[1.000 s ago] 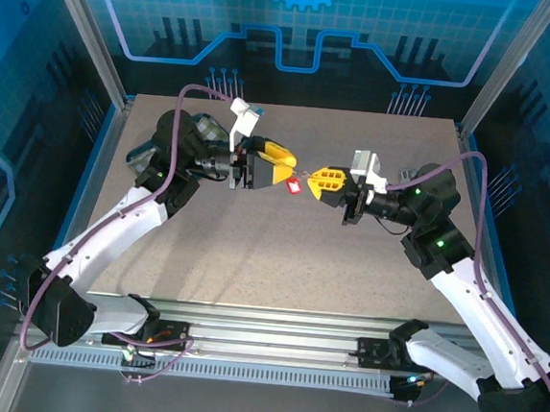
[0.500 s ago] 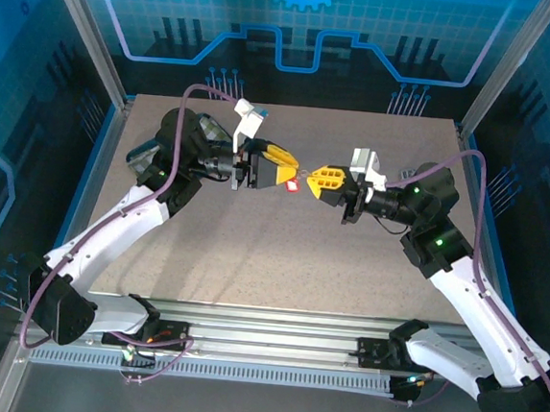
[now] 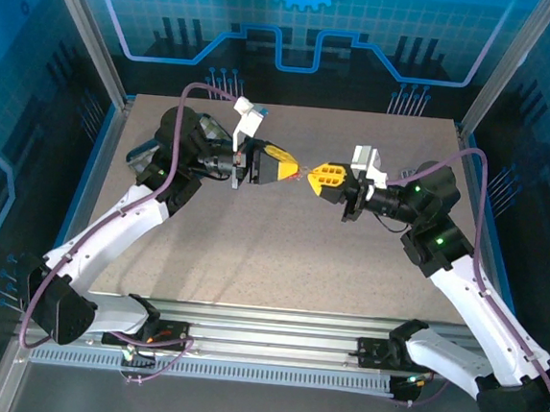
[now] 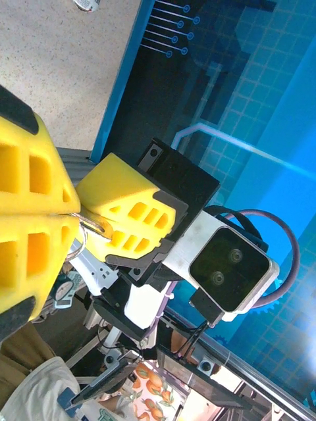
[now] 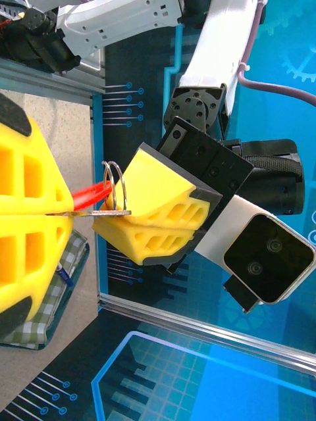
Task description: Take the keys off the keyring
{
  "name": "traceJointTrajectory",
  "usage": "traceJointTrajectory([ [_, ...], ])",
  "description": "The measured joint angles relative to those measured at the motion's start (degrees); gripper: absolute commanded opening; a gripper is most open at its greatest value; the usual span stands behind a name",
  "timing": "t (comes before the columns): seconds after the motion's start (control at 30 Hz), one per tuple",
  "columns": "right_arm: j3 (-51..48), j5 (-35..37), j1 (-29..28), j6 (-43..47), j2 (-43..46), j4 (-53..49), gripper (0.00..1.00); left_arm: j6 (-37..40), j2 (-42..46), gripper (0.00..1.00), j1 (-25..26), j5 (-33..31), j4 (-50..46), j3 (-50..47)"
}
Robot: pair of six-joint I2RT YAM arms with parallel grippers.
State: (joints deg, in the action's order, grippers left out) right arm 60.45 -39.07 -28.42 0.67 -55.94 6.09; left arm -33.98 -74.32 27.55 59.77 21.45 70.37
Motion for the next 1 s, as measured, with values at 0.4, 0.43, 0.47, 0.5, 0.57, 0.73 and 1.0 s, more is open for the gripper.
traceJointTrajectory([
  [0.4,-5.3,11.0,-4.9,7.7,5.0,3.9,0.0,0.0,0.1,0.0,0.5,-6.2,0.0,-0.5],
  [0.43,-5.4,12.0,-5.4,8.5,5.0,4.0,0.0,0.0,0.2,0.0,0.5,-6.6,0.1,-0.5],
  [0.47,-5.7,13.0,-5.8,9.2,5.1,4.3,0.0,0.0,0.4,0.0,0.5,-7.1,0.1,-0.7],
  [0.5,-6.0,13.9,-6.4,9.8,5.2,4.5,0.0,0.0,0.7,0.0,0.5,-7.5,0.0,-1.0],
  [0.57,-6.3,15.2,-7.3,10.9,5.3,4.5,0.0,0.0,0.9,0.0,0.5,-7.8,0.0,-1.4],
  [0.73,-6.3,16.8,-7.7,11.7,5.2,4.2,0.0,0.0,1.1,0.14,0.5,-8.7,0.0,-2.0],
  [1.0,-5.6,16.7,-7.0,10.8,5.0,2.6,0.0,1.4,2.0,0.49,0.1,-11.2,-1.0,-3.7],
])
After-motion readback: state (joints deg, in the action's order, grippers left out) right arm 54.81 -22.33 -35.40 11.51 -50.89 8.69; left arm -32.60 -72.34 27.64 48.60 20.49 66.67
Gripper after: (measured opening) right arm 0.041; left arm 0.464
